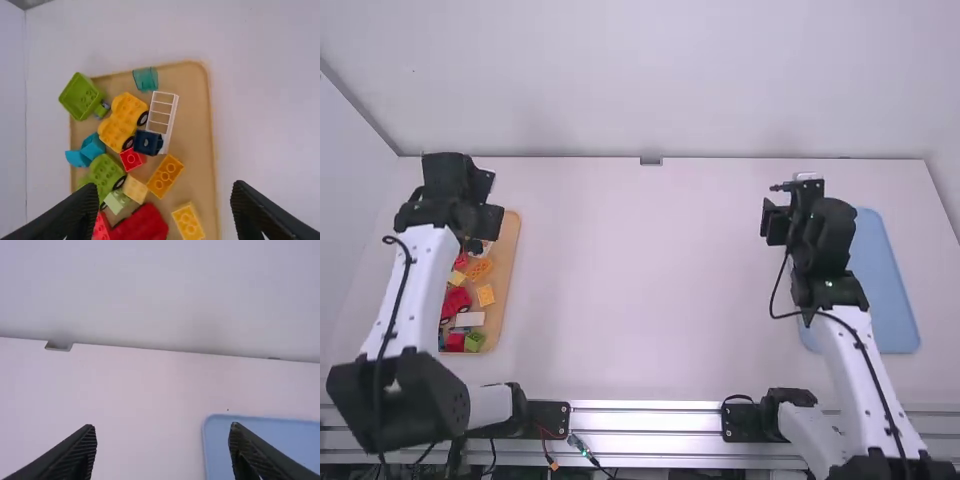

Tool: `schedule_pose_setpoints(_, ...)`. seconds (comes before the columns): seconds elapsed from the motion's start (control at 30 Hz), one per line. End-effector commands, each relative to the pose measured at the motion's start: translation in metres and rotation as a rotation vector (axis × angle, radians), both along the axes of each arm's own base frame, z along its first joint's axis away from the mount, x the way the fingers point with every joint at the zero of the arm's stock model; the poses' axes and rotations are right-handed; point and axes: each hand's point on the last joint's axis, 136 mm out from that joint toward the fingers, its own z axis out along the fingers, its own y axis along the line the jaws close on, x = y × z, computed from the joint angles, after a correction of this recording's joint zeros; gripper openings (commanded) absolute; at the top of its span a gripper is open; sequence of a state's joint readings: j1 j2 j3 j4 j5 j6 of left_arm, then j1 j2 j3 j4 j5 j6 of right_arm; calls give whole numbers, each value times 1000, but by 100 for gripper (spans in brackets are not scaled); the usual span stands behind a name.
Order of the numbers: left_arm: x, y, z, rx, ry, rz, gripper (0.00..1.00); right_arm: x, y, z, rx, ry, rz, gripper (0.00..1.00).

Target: Assemble lego blocks to make yellow taxi

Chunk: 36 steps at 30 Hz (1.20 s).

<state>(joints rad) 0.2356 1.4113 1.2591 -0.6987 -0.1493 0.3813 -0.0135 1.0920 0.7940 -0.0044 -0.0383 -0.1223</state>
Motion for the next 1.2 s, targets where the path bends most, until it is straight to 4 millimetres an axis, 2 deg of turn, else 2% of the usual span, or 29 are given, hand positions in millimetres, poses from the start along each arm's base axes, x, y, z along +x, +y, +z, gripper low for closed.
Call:
schedule_pose_setpoints(0.0,14,17,2,43,47,-48,73,17,-1,13,-12,-12,6,74)
schedule_pose_setpoints(0.03,22,28,-1,29,58,-6,76,27,-1,12,-16,0,10,77)
schedule_pose_setpoints(0.1,29,38,-6,12,79,11,79,36,-2,11,-20,11,12,80)
schedule_pose_setpoints(0.2,37,50,-20,-27,146,-47,84,53,-2,7,-26,31,17,84)
schedule_pose_setpoints(0.37,40,79,-40,-78,218,-47,90,74,1,1,-24,53,43,90)
schedule_pose_setpoints(0.5,39,94,-61,-125,286,-117,95,88,5,-3,-28,64,60,94)
schedule_pose_setpoints(0.6,37,113,-85,-116,359,-138,96,98,12,-6,-34,65,75,97)
schedule_pose_setpoints(0.63,37,115,-87,-114,366,-139,97,99,13,-5,-34,63,77,97)
schedule_pose_setpoints(0.73,41,137,-108,-40,428,-147,96,105,20,-5,-37,56,94,98)
schedule_pose_setpoints(0.8,46,145,-115,-21,428,-139,96,106,23,-5,-38,56,100,99)
schedule_pose_setpoints(0.87,49,144,-127,-26,443,-180,94,106,26,-6,-38,59,107,99)
schedule_pose_setpoints(1.03,45,144,-135,-43,462,-218,87,106,26,-6,-38,60,106,99)
schedule_pose_setpoints(1.17,47,149,-142,-53,447,-238,77,106,26,-6,-38,60,106,99)
